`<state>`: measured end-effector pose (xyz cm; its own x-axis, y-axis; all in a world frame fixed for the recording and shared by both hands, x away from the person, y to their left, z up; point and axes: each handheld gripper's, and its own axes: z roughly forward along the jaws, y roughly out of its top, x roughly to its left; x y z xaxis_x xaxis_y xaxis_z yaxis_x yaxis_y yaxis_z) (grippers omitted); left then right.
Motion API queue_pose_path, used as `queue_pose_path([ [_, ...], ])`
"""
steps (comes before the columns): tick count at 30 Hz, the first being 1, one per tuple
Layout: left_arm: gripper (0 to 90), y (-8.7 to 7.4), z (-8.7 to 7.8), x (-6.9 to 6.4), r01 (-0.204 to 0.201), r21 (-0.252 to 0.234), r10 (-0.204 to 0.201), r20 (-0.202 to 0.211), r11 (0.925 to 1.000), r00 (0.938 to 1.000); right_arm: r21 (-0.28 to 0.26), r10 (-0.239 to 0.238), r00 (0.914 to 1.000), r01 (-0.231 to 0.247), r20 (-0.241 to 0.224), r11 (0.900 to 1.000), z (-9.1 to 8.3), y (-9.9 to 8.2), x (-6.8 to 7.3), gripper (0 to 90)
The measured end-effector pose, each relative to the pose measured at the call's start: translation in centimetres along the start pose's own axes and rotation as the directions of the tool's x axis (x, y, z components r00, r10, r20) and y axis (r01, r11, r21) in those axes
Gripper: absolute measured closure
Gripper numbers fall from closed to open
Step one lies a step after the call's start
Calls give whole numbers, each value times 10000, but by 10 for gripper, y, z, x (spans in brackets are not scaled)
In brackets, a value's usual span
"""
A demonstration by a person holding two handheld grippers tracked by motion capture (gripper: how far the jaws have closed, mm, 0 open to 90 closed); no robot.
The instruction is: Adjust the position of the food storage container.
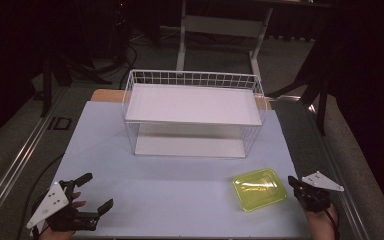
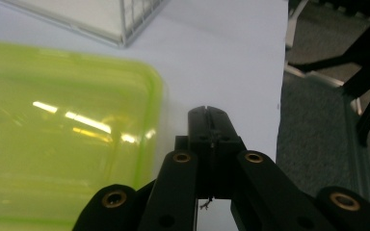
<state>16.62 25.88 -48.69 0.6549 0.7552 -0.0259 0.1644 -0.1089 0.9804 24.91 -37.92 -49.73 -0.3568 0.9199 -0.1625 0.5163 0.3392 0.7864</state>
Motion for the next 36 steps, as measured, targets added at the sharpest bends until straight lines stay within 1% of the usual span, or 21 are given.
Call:
queue_pose_path([
  [1,5,0,0,0,5,4,-5,2,10000,10000,110,33,10000,-34,63,9999,2,-3,-1,900],
  [3,5,0,0,0,-8,8,8,1,10000,10000,305,131,9999,-130,-14,9994,4,-9,-3,900],
  [5,5,0,0,0,-17,14,17,-9,10000,10000,522,272,9995,-264,-155,9983,6,-17,-3,900],
  [7,5,0,0,-1,-25,21,25,-16,10000,10000,708,276,9993,-258,-236,9972,7,-22,-2,900],
  [9,5,0,-1,-1,-62,16,62,-24,10000,10000,827,338,9986,-303,-417,9961,6,-29,0,900],
  [13,5,0,0,-1,-57,14,57,-38,10000,10000,927,644,9920,-544,-1081,9942,5,-40,1,900],
  [15,5,0,1,-1,-127,43,127,-59,9999,9999,1058,602,9885,-457,-1387,9933,6,-44,4,900],
  [16,5,1,1,-2,-173,45,173,-71,9998,9998,1062,628,9854,-462,-1585,9933,6,-45,5,900],
  [18,5,1,1,-3,-230,60,230,-58,9997,9997,1017,577,9812,-393,-1840,9940,6,-45,9,900],
  [19,5,1,1,-3,-247,84,247,-46,9997,9997,1026,522,9817,-337,-1833,9942,7,-44,11,900],
  [23,5,1,2,-3,-255,115,255,-23,9996,9997,1063,440,9755,-214,-2157,9941,9,-41,19,900],
  [26,5,1,2,-3,-257,99,258,-29,9996,9997,954,91,9700,145,-2430,9953,11,-36,29,900],
  [28,5,1,1,-3,-265,100,265,-19,9996,9996,964,-242,9631,518,-2682,9940,13,-31,35,900],
  [29,5,1,2,-3,-271,111,272,-21,9996,9996,1019,-448,9646,735,-2599,9921,14,-29,37,900],
  [30,5,1,2,-3,-288,128,289,-20,9995,9996,1038,-469,9659,755,-2548,9917,15,-27,37,900],
  [31,5,1,2,-3,-287,131,287,-7,9995,9996,974,-452,9668,718,-2517,9927,15,-26,35,900],
  [34,5,1,2,-3,-310,116,310,-7,9995,9995,919,-171,9730,393,-2302,9950,21,-22,26,900],
  [35,5,1,2,-3,-310,116,310,-7,9995,9995,919,-171,9730,393,-2302,9950,21,-22,26,900],
  [36,5,1,1,-3,-339,136,339,-17,9993,9994,927,-19,9733,239,-2297,9954,23,-21,23,900],
])
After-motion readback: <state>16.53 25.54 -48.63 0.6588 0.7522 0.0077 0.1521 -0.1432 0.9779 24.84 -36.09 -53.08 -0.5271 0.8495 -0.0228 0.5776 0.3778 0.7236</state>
